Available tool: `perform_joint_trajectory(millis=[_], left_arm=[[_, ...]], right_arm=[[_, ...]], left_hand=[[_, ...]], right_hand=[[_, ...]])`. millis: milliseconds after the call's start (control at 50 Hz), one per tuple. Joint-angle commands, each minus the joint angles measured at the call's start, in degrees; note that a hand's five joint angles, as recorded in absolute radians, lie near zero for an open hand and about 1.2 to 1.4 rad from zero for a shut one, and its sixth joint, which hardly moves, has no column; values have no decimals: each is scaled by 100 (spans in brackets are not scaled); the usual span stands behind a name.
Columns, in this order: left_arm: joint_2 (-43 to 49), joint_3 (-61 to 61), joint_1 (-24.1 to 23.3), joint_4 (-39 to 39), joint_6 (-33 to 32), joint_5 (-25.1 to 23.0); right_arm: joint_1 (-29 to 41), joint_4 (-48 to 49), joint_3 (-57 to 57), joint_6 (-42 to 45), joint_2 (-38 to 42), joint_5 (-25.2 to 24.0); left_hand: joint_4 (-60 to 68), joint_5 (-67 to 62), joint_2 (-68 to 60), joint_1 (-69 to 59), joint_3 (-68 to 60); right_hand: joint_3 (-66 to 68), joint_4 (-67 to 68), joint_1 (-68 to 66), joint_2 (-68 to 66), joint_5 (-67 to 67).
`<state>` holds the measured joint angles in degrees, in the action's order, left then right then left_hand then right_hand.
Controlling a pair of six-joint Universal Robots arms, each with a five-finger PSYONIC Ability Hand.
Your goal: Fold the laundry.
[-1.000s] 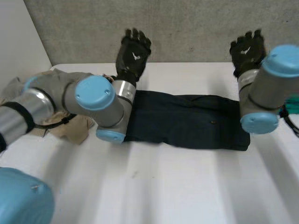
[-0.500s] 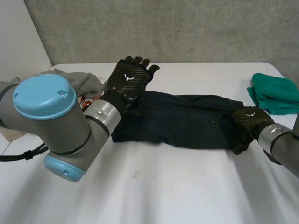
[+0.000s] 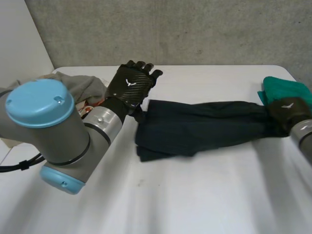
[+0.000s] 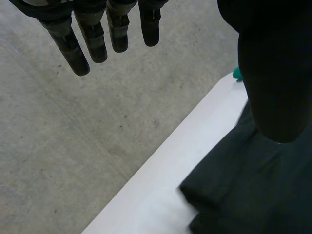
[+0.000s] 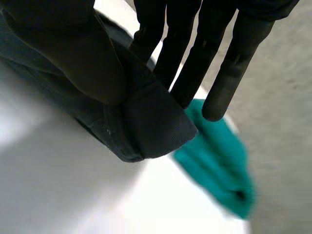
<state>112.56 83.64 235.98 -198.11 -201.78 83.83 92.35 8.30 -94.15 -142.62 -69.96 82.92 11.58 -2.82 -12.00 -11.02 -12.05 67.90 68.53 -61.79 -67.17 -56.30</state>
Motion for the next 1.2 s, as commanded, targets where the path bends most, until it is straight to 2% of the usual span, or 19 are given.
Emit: perform_joint_trajectory(millis=[20, 100, 140, 240, 340, 360, 420, 440, 480, 500, 560, 580, 620, 660, 780, 860, 920, 1060, 1200], left_arm=[[-208, 187, 159, -17, 7, -8], [-208, 187, 176, -34, 24, 1], [-217, 179, 185, -34, 68, 10], [-252, 117, 194, -52, 340, 45], [-270, -15, 299, -61, 543, 326], [-270, -50, 325, -61, 569, 379], [-252, -199, 405, -61, 657, 555], [-252, -243, 414, -61, 675, 598], [-235, -400, 431, -69, 753, 678], [-226, -471, 431, -69, 789, 695], [-138, -752, 422, -69, 920, 713], [-94, -831, 422, -69, 947, 713], [99, -1077, 361, -61, 1044, 704], [353, -1340, 274, -26, 1114, 661], [1205, -2149, -376, 149, 1158, 223], [1802, -2720, -614, 632, 1158, -234], [2199, -3116, -702, 923, 1158, -350], [3114, -4066, -808, 1881, 1105, -61], [3343, -4164, -764, 2629, 851, 633]], right_arm=[[71, 48, 143, 1631, -193, -179], [1301, 417, 485, 1764, -53, -522], [1925, 759, 573, 1773, 140, -873], [2647, 1209, 767, 1843, 896, -1629], [3060, 981, 1197, 2150, 1696, -1929], [3191, 850, 1346, 2255, 1810, -1885], [3297, 734, 1461, 2151, 1732, -1867], [3280, 717, 1435, 1898, 1610, -1859], [3184, 717, 1400, 1363, 1417, -1850], [3018, 725, 1356, 498, 1146, -1841], [2780, 726, 1277, -886, 740, -1753], [2657, 717, 1216, -1769, 478, -1675], [2525, 664, 1163, -2565, 283, -1587], [2227, 603, 1049, -3419, 54, -1271], [1532, -345, 1057, -3203, -44, -286], [1549, -610, 1197, -2877, 70, -110], [1566, -672, 1382, -2789, 421, -83], [1566, -1014, 1839, -2798, 1080, -285], [1601, -1296, 2305, -2754, 1863, -408]], left_hand=[[-158, 282, 200, 102, 205], [-153, 277, 195, 97, 200], [-153, 277, 195, 97, 200], [-153, 277, 195, 97, 200], [-158, 282, 200, 102, 205], [-158, 282, 200, 102, 205], [-158, 282, 200, 102, 205], [-158, 282, 200, 102, 205], [-158, 282, 200, 102, 205], [-158, 282, 200, 102, 205], [-158, 282, 200, 102, 205], [-158, 282, 200, 102, 205], [-158, 282, 200, 102, 205], [-158, 282, 200, 102, 205], [-153, 278, 195, 97, 200], [-153, 277, 195, 97, 200], [-136, 261, 179, 81, 184], [-36, 160, 78, -20, 83], [-19, 143, 61, -37, 66]], right_hand=[[1210, 1147, -1821, -1283, -1370], [1210, 1147, -1821, -1283, -1370], [1210, 1147, -1821, -1283, -1370], [1210, 1147, -1821, -1283, -1370], [1210, 1147, -1821, -1283, -1370], [250, 187, -861, -324, -410], [-4523, -4586, 3911, 4449, 4362], [-5790, -5853, 5179, 5717, 5630], [-5790, -5853, 5179, 5717, 5630], [-5790, -5853, 5179, 5717, 5630], [-5790, -5853, 5179, 5717, 5630], [-5790, -5853, 5179, 5717, 5630], [-5790, -5853, 5179, 5717, 5630], [-5790, -5853, 5179, 5717, 5630], [-5790, -5853, 5179, 5717, 5630], [-5790, -5853, 5179, 5717, 5630], [-5790, -5853, 5179, 5717, 5630], [-5790, -5853, 5179, 5717, 5630], [-5790, -5853, 5179, 5717, 5630]])
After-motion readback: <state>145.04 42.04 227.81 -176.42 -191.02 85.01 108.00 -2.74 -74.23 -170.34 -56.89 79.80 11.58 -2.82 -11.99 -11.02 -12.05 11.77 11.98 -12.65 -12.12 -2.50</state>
